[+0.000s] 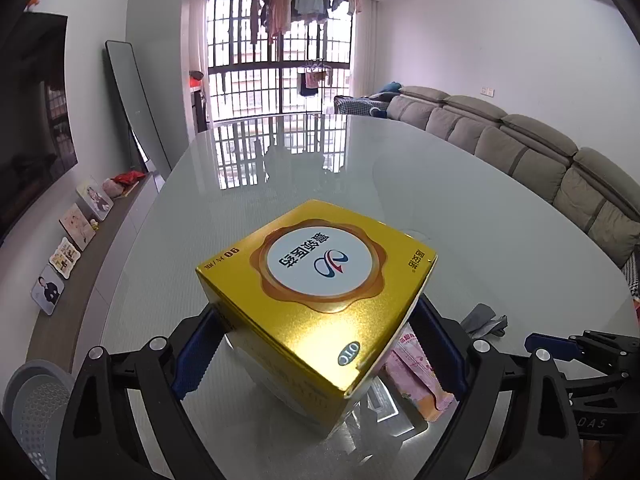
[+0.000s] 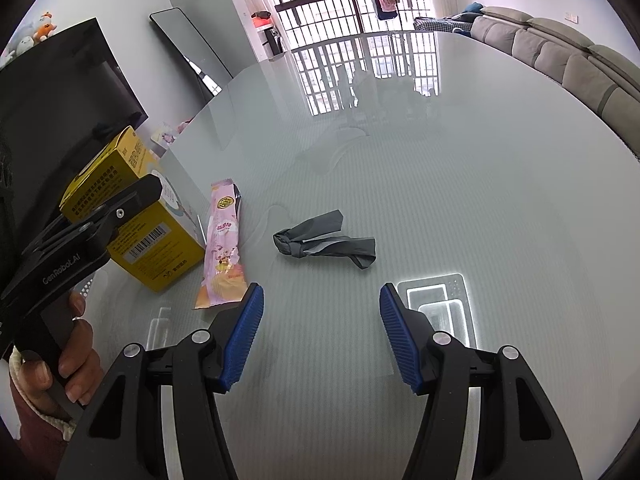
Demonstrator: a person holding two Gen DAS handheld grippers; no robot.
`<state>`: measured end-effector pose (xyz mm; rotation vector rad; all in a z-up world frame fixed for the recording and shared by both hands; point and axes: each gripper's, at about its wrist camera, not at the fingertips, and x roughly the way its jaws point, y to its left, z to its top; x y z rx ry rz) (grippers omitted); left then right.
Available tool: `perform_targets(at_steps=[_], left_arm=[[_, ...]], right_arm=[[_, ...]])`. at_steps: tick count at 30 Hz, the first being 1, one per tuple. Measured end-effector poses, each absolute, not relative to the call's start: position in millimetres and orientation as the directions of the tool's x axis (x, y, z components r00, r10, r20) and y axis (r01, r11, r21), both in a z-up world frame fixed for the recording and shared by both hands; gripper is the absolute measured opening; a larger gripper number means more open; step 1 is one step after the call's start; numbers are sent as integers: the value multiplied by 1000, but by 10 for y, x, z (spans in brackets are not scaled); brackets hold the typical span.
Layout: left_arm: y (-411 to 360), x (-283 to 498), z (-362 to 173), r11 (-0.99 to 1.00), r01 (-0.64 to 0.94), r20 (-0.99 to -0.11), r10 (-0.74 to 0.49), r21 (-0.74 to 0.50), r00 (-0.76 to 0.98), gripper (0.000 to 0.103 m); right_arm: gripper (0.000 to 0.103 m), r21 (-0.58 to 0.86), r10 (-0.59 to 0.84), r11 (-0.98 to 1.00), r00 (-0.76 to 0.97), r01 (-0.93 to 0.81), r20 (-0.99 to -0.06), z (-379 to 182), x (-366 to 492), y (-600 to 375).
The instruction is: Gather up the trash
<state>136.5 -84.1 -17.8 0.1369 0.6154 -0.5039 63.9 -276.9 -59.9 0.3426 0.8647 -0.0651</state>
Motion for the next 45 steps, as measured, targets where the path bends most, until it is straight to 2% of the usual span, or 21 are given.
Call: perform_targets(at_steps=[28,30,32,33,35,45], left_arm=[[-552,1053,49,914,405,-584,-340,-21,737,87],[-570,1066,55,913,408,-586,-342,-22,735,87],[-577,1071,54,913,408,-588,-340,-19,734,87],[-578,1067,52,913,409,-589,-340,-18,733,87],[-572,1053,50,913,407,-589,-338,-17,734,87],[-525,1000,88,923,385,-588,-321,-18,743,87]], right_arm=[[57,117,-14,977,595,181,-804,-698,1358,-2564],[51,103,-27,978,595,183,-803,-705,1374,-2553],[38,88,-40,979,595,185,-803,-719,1378,-2542],[36,87,-40,979,596,184,-802,-720,1384,-2539],[22,98,-29,979,598,179,-801,-719,1384,-2541],[22,132,-9,975,629,178,-778,-647,1213,-2575]])
